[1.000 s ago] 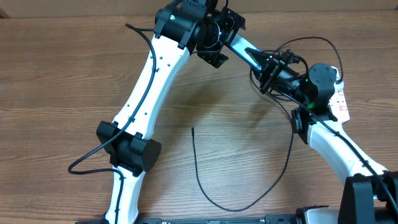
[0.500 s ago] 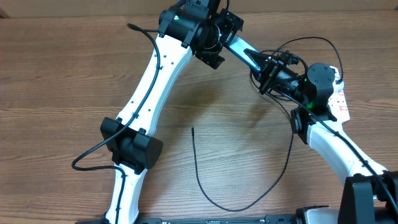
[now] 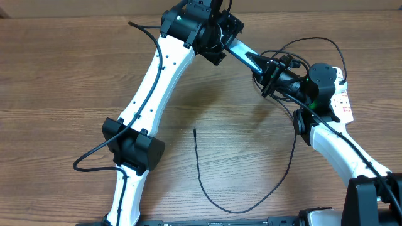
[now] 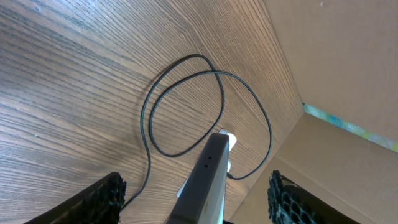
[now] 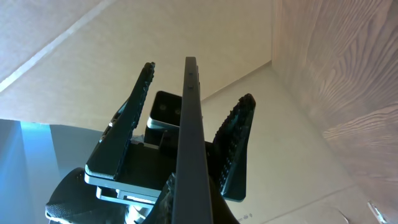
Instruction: Plug charger to phone and switch on socket
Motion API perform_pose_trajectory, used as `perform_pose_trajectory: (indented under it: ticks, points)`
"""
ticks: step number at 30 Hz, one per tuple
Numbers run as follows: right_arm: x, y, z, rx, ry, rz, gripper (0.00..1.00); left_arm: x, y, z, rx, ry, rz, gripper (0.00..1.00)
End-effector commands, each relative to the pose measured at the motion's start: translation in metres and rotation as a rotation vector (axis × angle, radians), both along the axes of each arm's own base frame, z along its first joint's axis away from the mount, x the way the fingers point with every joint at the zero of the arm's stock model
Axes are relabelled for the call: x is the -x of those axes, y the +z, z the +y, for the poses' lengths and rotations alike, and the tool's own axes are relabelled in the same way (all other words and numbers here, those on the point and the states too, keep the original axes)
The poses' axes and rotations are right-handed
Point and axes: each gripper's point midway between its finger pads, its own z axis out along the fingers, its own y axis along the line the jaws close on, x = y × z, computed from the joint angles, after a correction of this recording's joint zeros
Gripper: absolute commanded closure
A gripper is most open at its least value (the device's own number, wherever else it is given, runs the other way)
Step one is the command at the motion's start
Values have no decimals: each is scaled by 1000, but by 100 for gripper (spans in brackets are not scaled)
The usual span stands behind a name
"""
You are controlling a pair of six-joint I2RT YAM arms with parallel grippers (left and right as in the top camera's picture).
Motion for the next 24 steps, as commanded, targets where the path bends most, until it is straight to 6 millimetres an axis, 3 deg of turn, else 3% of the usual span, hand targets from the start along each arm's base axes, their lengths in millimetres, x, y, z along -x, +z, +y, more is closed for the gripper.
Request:
perform_pose_trajectory:
  ticks: [1,12,19,24]
  points:
    - [0,17,3,-95,8,59,96,-1,-10,-1,-33,-12,-3,26]
    - [0,17,3,-95,9,59,96,-1,-10,-1,-33,-12,-3,51]
    - [0,17,3,-95,9,59,96,-1,-11,-1,-34,-13,0,55]
    - [0,17,3,-95,8,59,96,0,-11,-2,-35,-14,0,68]
